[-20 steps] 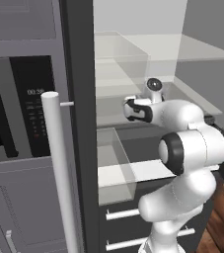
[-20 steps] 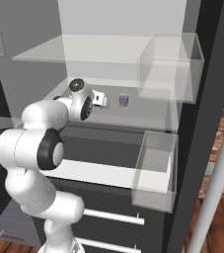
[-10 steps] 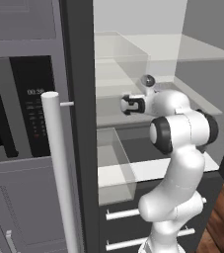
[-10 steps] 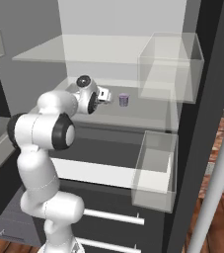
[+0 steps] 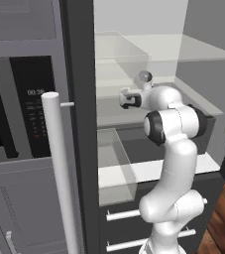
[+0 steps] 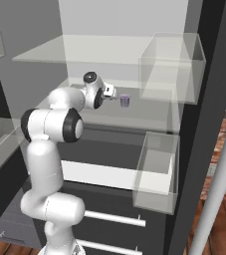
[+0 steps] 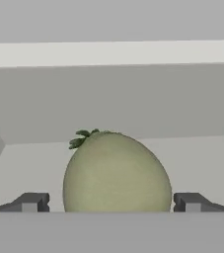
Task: Move the yogurt and eggplant from the second highest shelf to the top shelf to make space. Then, place the pitcher from the counter on the cleared second highest shelf.
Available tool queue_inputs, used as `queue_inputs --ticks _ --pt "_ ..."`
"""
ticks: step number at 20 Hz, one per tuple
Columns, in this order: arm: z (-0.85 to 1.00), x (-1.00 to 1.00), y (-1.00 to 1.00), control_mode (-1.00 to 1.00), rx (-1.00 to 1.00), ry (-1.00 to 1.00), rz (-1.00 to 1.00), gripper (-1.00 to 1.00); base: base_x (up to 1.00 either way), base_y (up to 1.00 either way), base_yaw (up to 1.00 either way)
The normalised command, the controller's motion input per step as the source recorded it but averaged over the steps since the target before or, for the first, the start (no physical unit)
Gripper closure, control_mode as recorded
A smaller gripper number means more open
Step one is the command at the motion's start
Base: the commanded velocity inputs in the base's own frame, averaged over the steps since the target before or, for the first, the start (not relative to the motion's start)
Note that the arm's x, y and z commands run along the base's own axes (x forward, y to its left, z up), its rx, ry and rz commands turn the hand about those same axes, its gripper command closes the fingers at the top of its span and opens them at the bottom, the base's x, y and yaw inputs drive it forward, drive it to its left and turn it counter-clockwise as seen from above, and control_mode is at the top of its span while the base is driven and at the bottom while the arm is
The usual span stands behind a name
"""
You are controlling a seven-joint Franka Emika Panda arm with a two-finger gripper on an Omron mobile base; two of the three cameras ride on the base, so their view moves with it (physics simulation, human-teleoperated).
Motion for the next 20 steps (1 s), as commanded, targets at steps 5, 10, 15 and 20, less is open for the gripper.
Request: queue_inputs --ticks 5,10,15,20 --pt "-0.45 0.24 -0.19 -1.0 0.0 0.0 0.0 -1.0 0.0 0.0 0.0" --pt "-0.47 0.18 -0.11 -1.0 0.0 0.0 0.0 1.0 0.0 0.0 0.0" --pt "-0.39 0.1 -0.01 -1.0 0.0 0.0 0.0 1.0 0.0 0.0 0.0" --pt "-0.35 0.01 0.0 -1.0 0.0 -0.01 0.0 1.0 0.0 0.0 0.0"
